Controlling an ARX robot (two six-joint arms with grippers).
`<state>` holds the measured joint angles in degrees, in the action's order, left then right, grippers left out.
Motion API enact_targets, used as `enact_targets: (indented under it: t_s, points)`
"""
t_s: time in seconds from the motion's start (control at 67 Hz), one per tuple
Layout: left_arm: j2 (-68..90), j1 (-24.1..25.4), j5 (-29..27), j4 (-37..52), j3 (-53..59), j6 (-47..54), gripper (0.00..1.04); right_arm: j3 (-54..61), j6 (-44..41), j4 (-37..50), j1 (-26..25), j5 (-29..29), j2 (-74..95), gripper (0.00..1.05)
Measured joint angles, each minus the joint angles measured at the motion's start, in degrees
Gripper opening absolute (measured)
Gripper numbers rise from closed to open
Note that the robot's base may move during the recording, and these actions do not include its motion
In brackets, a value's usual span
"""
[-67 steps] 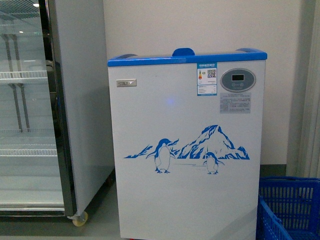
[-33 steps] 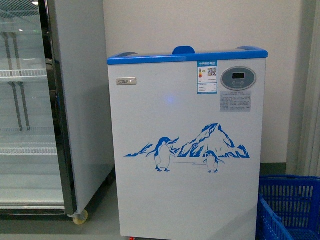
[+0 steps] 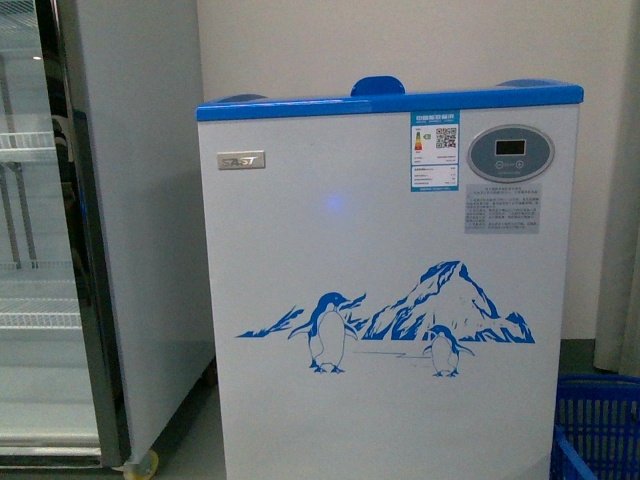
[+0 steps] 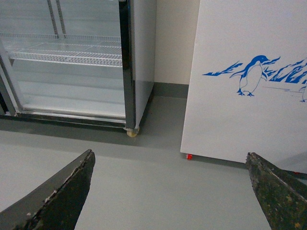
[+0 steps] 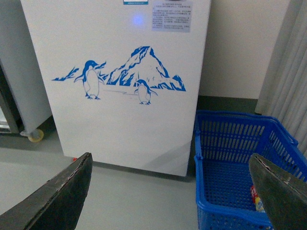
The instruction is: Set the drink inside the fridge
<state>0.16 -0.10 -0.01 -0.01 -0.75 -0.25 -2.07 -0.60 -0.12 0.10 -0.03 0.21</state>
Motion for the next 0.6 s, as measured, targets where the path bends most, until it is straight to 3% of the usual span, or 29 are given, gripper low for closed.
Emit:
enact_targets:
  t_s: [0.597]
  points:
    - [0.0,0.0,0.0,0.0,0.0,0.0,0.97,0.0,0.0,0.0,0.0,0.0,0.0,0.98]
